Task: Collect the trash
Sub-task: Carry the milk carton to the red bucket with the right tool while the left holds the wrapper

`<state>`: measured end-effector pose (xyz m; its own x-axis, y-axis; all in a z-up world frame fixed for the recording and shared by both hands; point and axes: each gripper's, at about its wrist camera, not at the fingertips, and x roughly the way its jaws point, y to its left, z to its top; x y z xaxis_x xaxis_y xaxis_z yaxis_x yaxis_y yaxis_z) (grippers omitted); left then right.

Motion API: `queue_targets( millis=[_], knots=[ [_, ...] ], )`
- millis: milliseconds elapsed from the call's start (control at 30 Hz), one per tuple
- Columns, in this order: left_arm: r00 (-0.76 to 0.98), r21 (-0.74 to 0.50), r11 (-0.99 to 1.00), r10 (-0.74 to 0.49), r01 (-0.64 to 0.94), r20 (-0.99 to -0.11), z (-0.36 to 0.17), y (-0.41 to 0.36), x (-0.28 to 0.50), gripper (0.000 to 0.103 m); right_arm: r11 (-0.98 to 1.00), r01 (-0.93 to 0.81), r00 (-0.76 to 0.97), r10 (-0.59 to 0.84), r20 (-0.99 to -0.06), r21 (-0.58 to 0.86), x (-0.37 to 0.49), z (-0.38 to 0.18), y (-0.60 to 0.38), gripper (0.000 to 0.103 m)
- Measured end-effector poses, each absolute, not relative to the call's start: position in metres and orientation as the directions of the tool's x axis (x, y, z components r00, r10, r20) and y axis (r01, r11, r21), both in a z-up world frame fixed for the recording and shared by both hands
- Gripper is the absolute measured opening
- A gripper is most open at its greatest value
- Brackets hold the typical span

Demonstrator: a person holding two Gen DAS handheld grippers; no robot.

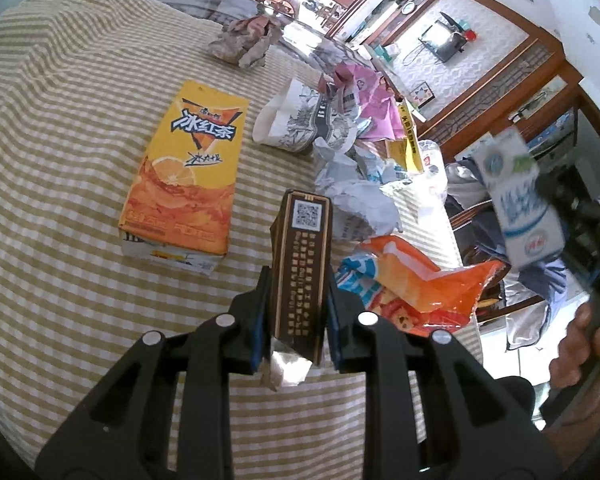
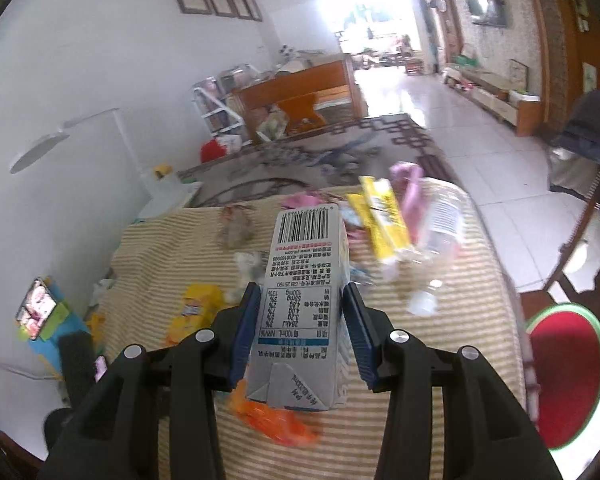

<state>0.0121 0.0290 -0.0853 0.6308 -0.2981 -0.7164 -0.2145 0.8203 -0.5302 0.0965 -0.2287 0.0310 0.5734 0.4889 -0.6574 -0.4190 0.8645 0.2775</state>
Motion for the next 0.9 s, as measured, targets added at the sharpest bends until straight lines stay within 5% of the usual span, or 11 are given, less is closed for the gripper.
queue_targets(
  millis=[533, 900],
  knots=[
    [0.714, -0.492, 0.862, -0.268, -0.123, -0.647, -0.04, 0.006, -0.004, 0.023, 0.939, -0.142, 0.657, 0.327, -0.68, 0.314, 0.081, 0.01, -0.345, 0.042],
    [0.651, -0.521, 0.847, -0.455, 0.105, -0.608, -0.011, -0.09, 0.025, 0.023, 0.913, -0.062, 0.67, 0.337, -0.661, 0.402, 0.062, 0.016, -0.401, 0.042]
  ],
)
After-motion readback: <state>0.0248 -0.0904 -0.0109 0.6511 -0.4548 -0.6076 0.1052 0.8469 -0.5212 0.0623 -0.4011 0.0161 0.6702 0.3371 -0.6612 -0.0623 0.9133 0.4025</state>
